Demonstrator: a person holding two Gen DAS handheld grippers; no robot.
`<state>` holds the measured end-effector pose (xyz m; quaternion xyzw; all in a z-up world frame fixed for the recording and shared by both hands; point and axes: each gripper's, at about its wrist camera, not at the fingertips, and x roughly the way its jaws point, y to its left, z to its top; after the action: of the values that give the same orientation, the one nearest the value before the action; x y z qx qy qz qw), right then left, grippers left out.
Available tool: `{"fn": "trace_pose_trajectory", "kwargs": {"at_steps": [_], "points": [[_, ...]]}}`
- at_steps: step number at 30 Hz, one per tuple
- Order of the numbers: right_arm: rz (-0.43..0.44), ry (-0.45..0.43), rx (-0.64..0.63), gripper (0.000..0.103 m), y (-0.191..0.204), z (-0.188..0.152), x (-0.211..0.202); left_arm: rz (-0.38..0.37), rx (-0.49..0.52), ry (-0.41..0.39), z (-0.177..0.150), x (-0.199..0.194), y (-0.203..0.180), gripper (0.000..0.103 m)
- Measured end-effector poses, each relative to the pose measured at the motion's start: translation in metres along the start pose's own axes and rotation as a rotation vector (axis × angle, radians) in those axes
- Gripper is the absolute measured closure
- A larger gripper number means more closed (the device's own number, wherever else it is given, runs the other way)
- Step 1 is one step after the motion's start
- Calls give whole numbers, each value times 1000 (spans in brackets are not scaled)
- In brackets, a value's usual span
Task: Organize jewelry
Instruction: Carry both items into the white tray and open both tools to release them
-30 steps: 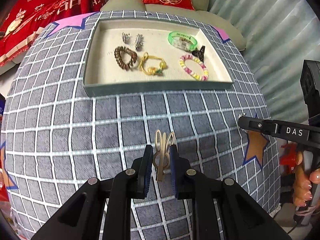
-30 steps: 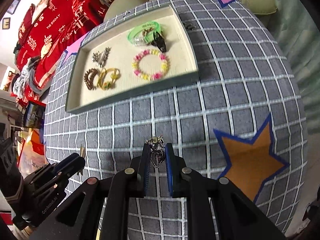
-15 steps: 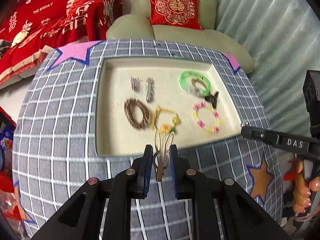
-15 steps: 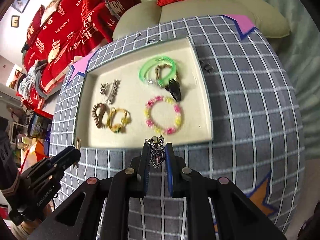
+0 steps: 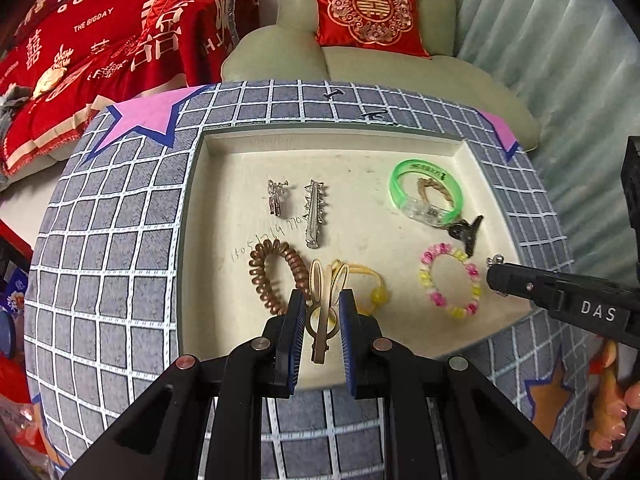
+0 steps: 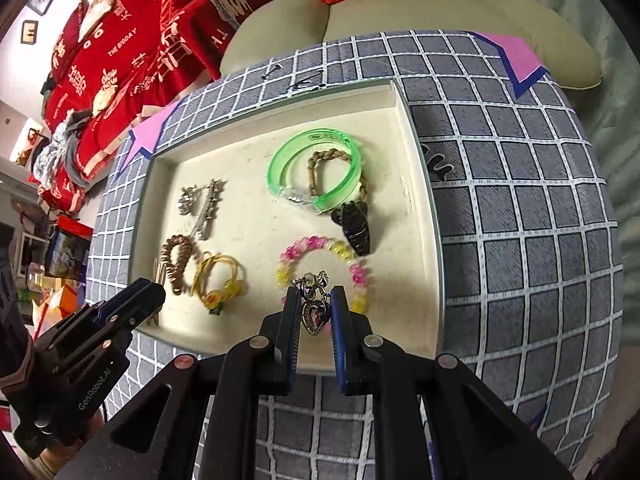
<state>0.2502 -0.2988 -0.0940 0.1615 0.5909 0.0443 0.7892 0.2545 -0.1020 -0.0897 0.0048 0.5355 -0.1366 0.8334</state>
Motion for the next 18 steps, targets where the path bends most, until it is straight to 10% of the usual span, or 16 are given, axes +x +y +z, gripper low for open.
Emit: {"fn": "trace_pose_trajectory", "kwargs": {"at_steps": [18], "points": [[-39,21,-65,87,1,8,30,117,38,49,6,39,-15,76]]}}
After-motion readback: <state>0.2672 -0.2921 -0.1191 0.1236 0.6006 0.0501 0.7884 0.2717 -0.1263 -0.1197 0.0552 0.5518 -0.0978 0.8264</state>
